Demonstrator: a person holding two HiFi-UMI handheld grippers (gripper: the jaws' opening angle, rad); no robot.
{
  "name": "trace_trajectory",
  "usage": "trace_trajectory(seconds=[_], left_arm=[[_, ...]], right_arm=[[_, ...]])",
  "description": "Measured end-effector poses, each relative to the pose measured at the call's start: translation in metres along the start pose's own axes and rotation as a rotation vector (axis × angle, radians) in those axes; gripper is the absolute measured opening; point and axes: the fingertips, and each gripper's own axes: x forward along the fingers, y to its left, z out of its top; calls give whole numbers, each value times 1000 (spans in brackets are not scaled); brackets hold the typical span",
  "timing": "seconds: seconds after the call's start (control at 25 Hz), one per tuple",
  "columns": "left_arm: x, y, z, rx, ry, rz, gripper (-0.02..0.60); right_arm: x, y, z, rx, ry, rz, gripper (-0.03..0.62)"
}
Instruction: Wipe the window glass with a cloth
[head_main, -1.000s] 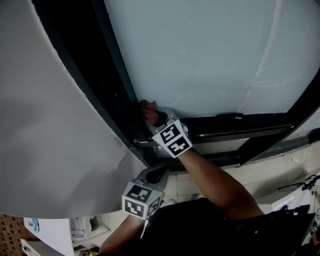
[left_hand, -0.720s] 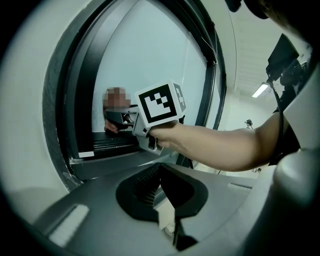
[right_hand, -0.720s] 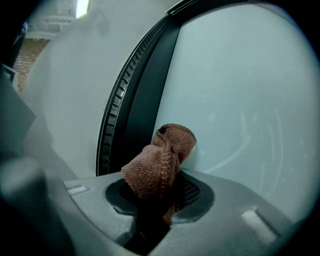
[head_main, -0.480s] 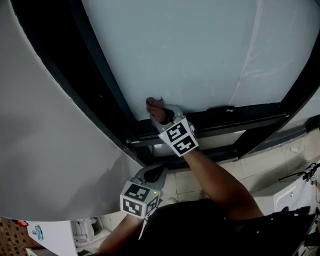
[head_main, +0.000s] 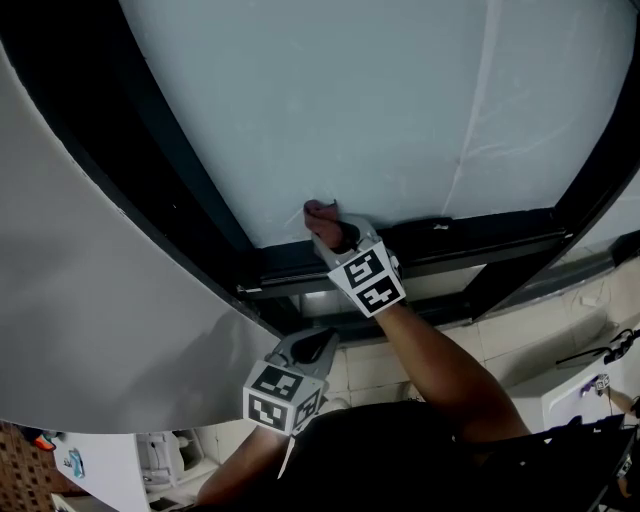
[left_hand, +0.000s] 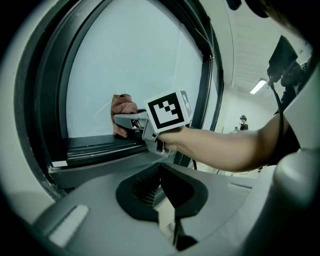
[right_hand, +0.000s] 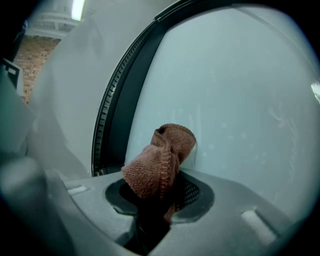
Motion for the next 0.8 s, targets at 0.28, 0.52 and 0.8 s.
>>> trace_trajectory(seconds=[0.28, 0.52, 0.8], left_arm=[[14, -16, 5, 16, 4, -17, 17], [23, -22, 11, 21, -2, -29, 17], [29, -24, 13, 17, -7, -29, 17]], right_arm=[[-21, -27, -15, 29, 18, -55, 106], [-24, -34, -22, 73, 21, -67, 106], [-23, -35, -23, 69, 18, -50, 106]])
